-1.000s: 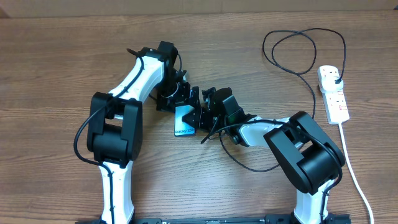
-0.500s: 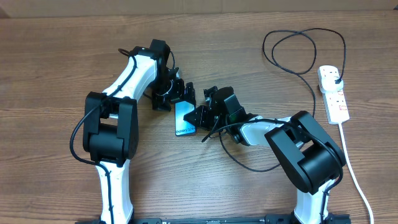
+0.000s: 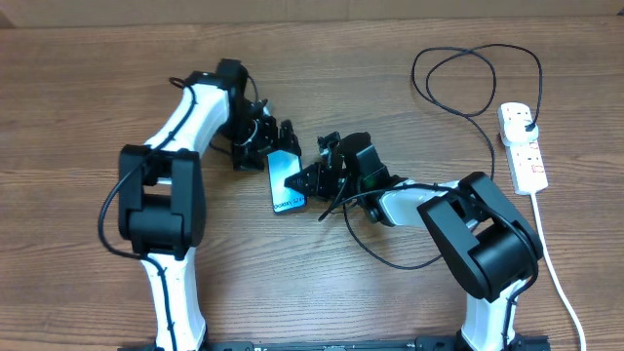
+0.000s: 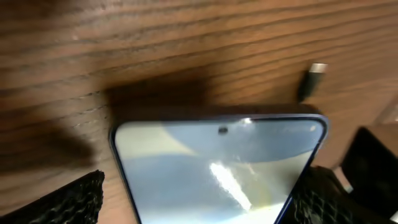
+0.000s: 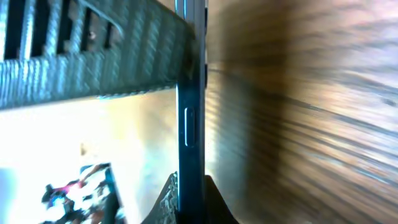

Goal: Plug charger to phone and switch on socket

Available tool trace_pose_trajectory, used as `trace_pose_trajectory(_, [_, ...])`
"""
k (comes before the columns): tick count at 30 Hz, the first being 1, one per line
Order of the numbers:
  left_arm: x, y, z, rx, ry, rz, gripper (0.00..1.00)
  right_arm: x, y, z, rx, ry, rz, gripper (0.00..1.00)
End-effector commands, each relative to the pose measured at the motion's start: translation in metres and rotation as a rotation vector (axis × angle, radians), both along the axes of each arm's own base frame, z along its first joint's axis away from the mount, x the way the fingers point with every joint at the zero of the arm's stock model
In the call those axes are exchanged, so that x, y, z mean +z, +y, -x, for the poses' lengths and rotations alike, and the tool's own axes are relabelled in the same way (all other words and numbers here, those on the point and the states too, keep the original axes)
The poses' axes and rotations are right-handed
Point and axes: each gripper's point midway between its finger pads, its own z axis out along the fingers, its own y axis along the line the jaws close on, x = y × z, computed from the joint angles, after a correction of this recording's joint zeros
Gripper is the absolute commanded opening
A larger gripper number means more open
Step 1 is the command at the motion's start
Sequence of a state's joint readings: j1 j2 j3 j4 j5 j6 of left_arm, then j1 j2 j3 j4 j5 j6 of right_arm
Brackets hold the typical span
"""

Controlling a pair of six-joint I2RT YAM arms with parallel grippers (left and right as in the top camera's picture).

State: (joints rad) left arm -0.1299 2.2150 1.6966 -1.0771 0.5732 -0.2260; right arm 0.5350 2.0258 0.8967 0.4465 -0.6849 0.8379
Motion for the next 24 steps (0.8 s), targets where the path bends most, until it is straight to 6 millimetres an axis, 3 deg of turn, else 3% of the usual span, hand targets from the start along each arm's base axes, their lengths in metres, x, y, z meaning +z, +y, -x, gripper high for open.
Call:
trace_pose_trajectory(1, [0.061, 0.017, -0.012, 0.000, -0.165, 0.097, 1.00, 0.028, -0.006, -0.002, 0.065, 0.035, -0.137, 0.04])
trace_pose_trajectory(5, [0.109, 0.022, -0.014, -0.002, -0.283, 0.172, 1.00, 0.068, -0.008, 0.001, 0.162, 0.022, -0.302, 0.04])
trace_pose_trajectory(10, [0.150, 0.017, -0.008, -0.027, -0.379, 0.249, 1.00, 0.117, -0.005, 0.004, 0.225, -0.032, -0.448, 0.04])
trace_pose_trajectory(15, [0.170, 0.002, -0.003, -0.053, -0.397, 0.381, 1.00, 0.147, -0.005, 0.008, 0.239, -0.037, -0.534, 0.04])
trace_pose_trajectory(24, [0.193, -0.013, 0.001, -0.093, -0.430, 0.538, 1.00, 0.166, -0.007, 0.011, 0.242, -0.037, -0.586, 0.04])
